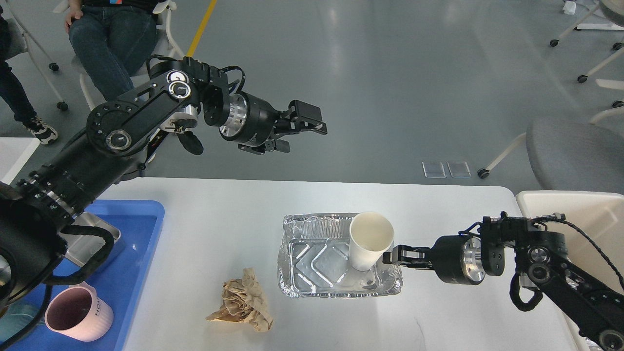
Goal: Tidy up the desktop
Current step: 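Raise the left gripper away and swing it back over the blue bin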
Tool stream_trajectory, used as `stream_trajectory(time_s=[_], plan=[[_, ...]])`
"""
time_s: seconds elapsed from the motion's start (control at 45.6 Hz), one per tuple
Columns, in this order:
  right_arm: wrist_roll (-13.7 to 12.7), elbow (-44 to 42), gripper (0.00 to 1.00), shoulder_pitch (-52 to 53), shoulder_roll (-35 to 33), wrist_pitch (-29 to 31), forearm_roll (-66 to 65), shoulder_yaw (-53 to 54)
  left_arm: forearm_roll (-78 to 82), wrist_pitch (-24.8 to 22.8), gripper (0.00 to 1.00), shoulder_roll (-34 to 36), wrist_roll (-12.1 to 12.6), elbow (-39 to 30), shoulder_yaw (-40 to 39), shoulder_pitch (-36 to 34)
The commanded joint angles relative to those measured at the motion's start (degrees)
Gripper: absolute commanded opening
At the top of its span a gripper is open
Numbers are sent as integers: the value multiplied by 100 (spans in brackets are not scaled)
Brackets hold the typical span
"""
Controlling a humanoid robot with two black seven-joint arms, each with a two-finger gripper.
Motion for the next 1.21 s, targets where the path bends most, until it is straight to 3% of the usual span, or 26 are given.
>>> stream_trajectory(time_s=[0.0, 0.154, 0.176, 0.198, 0.219, 0.263, 0.329, 0.483, 0.746, 0.9, 1.031, 1.185], plan=[[0, 9, 0, -21, -121, 0, 4, 0, 89, 172, 97, 223, -1127, -71, -684, 606], [0, 9, 0, -38, -156, -9, 4, 0, 520, 322, 97, 978, -2568, -71, -887, 914], [0, 27, 0, -38, -156, -9, 4, 8, 529, 357, 97, 1066, -2814, -62, -896, 984], [0, 9, 0, -38, -156, -9, 4, 8, 546, 375, 97, 1276, -3312, -71, -905, 1150], [9, 9, 0, -38, -156, -9, 4, 8, 547, 375, 97, 1400, -3552, -80, -896, 1230], [9, 9, 0, -38, -156, -9, 4, 8, 555, 366, 97, 1637, -3940, -80, -852, 1371], [0, 9, 0, -38, -156, -18, 4, 8, 564, 375, 97, 1954, -4275, -80, -791, 1450], [0, 9, 0, -30, -164, -35, 4, 35, 555, 322, 97, 2622, -4319, -141, -782, 1880], [0, 36, 0, -30, -165, -44, 4, 79, 503, 252, 97, 4608, -4346, -1239, -791, 3198], [0, 36, 0, 23, -156, -44, 4, 79, 520, -301, 97, 5654, -4074, -1468, -782, 3779], [0, 36, 0, 41, -156, -53, 4, 79, 555, -942, 97, 6252, -4064, -1521, -782, 3788], [0, 44, 0, 32, -147, -70, -5, 88, 582, -1275, 97, 6753, -4021, -1705, -782, 3815]])
